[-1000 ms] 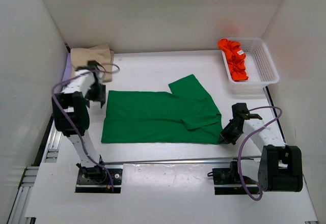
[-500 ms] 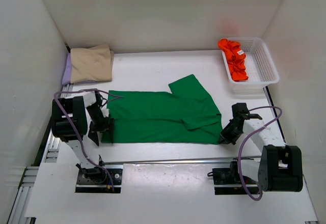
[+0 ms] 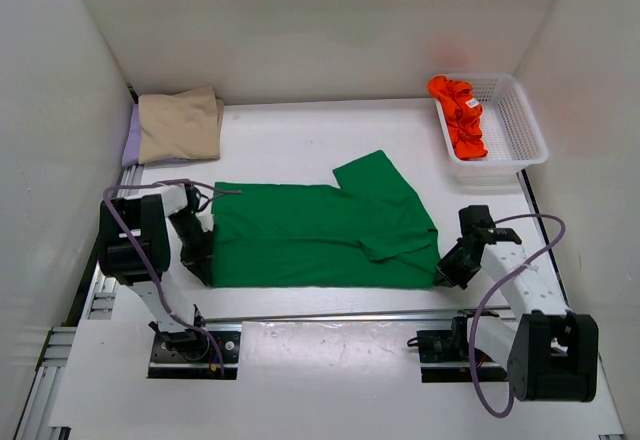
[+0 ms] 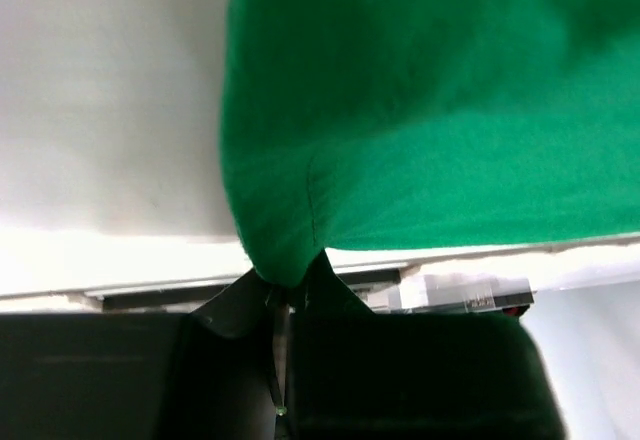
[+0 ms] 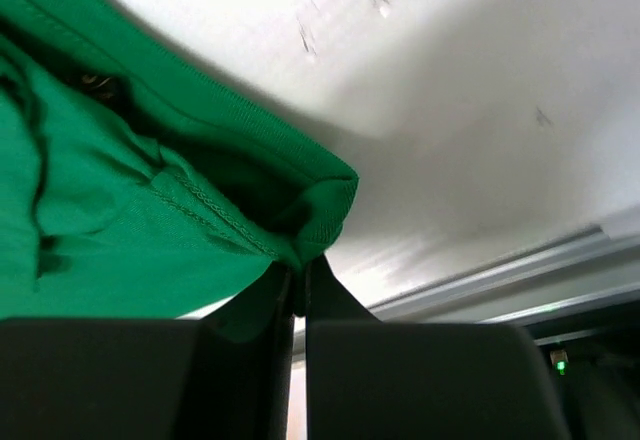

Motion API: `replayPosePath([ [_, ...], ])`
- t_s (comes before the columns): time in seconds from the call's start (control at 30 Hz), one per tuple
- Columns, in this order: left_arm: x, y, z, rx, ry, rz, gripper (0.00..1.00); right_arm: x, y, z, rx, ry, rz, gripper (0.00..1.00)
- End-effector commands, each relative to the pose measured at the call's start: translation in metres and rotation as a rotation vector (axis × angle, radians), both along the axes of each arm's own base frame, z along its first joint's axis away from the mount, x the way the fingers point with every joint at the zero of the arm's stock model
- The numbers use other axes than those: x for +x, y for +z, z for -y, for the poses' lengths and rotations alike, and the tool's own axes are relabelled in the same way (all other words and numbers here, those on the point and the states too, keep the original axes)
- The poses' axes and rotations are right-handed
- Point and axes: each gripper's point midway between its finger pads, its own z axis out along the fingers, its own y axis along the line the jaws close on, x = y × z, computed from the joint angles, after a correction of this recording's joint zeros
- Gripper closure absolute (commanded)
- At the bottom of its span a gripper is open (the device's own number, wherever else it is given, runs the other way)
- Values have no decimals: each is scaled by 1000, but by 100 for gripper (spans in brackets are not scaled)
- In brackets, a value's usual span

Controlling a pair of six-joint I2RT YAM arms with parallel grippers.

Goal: Fold and stack the t-shirts
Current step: Fold the flattened tshirt in 1/3 of the way, then grap the side of the flattened tshirt furthest away from the robot with both arms

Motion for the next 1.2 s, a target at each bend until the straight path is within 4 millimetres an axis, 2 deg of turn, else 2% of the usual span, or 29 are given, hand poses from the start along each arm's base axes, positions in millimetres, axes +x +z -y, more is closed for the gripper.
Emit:
replayPosePath([
  [0.0,-8,17,2,-7,3,37,90,-20,10,5,-22,-73,-47,100],
  [0.07,-18,23,-1,15,-5,35,90,-24,15,6,-27,-93,-28,100],
  [0.13,-30,27,-4,33,-13,-6,90,-31,17,10,-46,-110,-27,94],
  [0.17,-30,27,-4,33,-13,-7,85,-32,18,9,-44,-121,-24,80],
  [0.2,-40,27,-6,46,-19,-34,65,-31,18,11,-52,-123,-14,69],
  [0.23,-41,27,-12,77,-30,-37,52,-33,19,11,-52,-123,-14,55],
  [0.27,-46,25,-15,96,-39,-53,44,-29,23,11,-51,-123,1,39],
  [0.3,-46,26,-19,117,-45,-44,35,-28,28,11,-53,-110,6,36],
  [0.37,-44,34,-34,167,-19,-45,31,-2,57,11,-47,-90,123,32],
  [0.4,-25,43,-41,186,5,16,31,11,70,10,-54,-31,186,28],
  [0.43,-12,49,-48,204,26,58,30,35,88,0,-16,24,280,23],
  [0.47,20,66,-61,226,71,165,28,62,121,-6,4,65,398,16],
  [0.5,40,74,-68,239,88,223,27,79,128,-15,14,163,412,14],
  [0.53,62,79,-65,207,101,283,25,101,143,-23,28,213,461,14],
  [0.57,93,94,-72,209,119,384,24,132,160,-36,36,277,469,12],
  [0.63,132,101,-62,161,102,487,24,164,169,-45,-8,377,449,12],
  [0.67,146,95,-54,137,79,493,24,185,144,-55,-18,423,349,12],
  [0.7,163,98,-52,131,72,537,24,221,177,-63,-42,460,434,12],
  [0.73,180,96,-55,138,73,584,24,236,173,-61,-92,455,398,12],
  [0.77,189,85,-53,133,62,572,24,259,140,-71,-112,486,313,12],
  [0.8,201,87,-55,136,63,599,24,278,137,-74,-121,483,312,14],
  [0.83,208,79,-54,124,63,587,24,312,130,-84,-130,488,326,14],
  [0.93,229,79,-49,79,65,628,24,353,110,-98,-107,445,344,15],
  [0.97,233,77,-44,44,65,638,23,371,90,-103,-101,427,350,16],
  [1.07,256,76,-37,10,55,690,21,386,53,-110,-71,335,336,20],
  [1.1,258,70,-33,-15,56,679,17,385,42,-111,-89,322,321,22],
  [1.17,269,70,-33,-24,54,700,17,382,20,-116,-137,309,286,23],
])
